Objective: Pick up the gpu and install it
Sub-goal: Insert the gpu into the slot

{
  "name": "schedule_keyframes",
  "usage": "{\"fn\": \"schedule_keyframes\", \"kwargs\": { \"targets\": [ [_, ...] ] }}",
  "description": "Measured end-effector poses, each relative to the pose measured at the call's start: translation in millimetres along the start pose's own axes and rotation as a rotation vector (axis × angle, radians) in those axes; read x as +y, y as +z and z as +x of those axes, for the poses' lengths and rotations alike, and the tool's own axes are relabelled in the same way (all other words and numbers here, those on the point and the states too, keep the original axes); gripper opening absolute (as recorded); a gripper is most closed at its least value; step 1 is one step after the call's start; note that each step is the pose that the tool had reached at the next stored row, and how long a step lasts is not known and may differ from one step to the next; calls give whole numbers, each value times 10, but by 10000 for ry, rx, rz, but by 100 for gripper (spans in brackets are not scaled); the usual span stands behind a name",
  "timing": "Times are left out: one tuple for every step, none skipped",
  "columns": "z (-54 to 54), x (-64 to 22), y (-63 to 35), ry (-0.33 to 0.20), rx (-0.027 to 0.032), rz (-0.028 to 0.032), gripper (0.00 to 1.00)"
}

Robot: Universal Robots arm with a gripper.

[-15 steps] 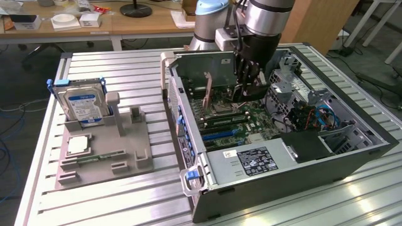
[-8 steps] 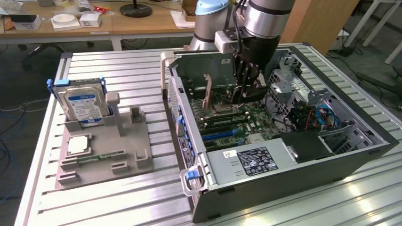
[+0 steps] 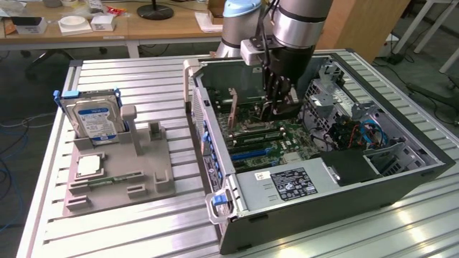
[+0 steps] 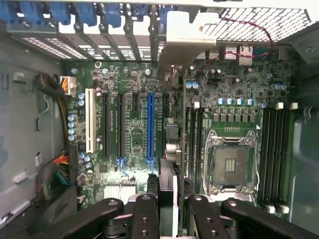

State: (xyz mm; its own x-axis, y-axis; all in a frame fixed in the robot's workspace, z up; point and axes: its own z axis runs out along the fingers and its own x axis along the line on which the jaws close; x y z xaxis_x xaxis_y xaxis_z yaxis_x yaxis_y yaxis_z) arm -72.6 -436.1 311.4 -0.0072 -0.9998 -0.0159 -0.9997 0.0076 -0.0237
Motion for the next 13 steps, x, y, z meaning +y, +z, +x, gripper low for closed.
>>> {"fn": "schedule_keyframes", "kwargs": {
  "targets": [
    [2, 0, 13, 72, 2, 3, 27],
    [5, 1, 25, 143, 3, 7, 27],
    [8, 2, 35, 202, 5, 10, 27],
    [15, 2, 39, 229, 8, 8, 27],
    [20, 2, 42, 232, 8, 9, 27],
    [21, 3, 43, 233, 5, 11, 27],
    [21, 3, 43, 234, 6, 10, 27],
    [21, 2, 43, 233, 6, 10, 27],
    [22, 2, 43, 233, 6, 10, 27],
    [22, 2, 43, 233, 7, 10, 27],
    [21, 2, 43, 232, 6, 10, 27],
    [21, 2, 43, 232, 6, 10, 27],
    [21, 2, 43, 232, 7, 10, 27]
  ]
}}
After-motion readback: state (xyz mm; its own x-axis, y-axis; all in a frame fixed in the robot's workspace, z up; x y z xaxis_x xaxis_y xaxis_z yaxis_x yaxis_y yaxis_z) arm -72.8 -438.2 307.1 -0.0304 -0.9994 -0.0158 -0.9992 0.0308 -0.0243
